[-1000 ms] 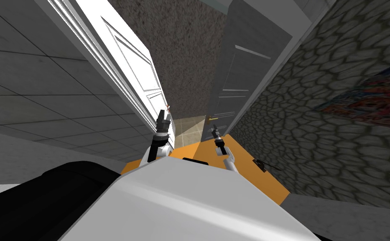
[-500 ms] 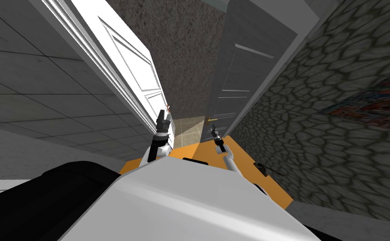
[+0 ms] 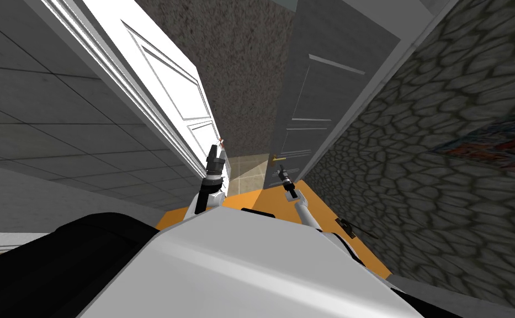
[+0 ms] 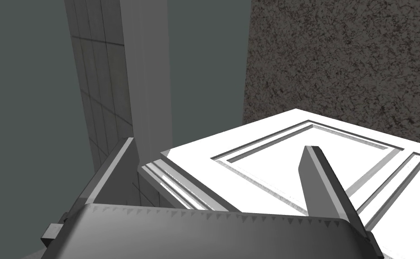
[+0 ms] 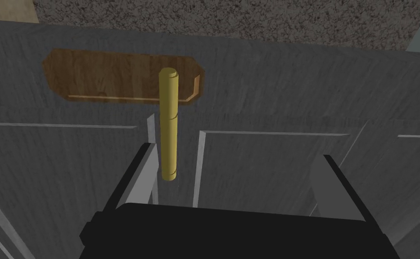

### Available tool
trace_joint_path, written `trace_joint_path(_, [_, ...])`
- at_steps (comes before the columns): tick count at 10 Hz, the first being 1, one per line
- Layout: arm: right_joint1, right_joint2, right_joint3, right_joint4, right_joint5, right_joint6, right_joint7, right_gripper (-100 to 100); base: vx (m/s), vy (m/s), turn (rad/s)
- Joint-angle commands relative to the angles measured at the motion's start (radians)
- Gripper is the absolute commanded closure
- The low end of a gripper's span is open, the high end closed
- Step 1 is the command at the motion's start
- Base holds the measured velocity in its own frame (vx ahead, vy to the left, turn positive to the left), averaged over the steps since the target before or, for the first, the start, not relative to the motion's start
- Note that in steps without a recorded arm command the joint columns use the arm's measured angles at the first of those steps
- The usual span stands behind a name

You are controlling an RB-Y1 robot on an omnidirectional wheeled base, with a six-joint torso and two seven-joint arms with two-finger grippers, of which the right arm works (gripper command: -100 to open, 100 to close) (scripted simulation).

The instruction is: Push the door open

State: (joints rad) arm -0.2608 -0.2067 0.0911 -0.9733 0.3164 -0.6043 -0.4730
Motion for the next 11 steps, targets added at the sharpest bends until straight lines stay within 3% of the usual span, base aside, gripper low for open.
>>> trace_joint_path(1, [-0.031, -0.007, 0.002, 0.050, 0.009, 0.007, -0.027, -100, 0.056, -0.112, 0.059])
trace_joint_path(9, [-0.161, -0.035, 0.007, 0.263, 0.044, 0.010, -0.120, -100, 0.039, -0.089, 0.042])
trace_joint_path(11, [-0.182, -0.039, 0.008, 0.299, 0.049, 0.010, -0.135, -100, 0.029, -0.090, 0.036])
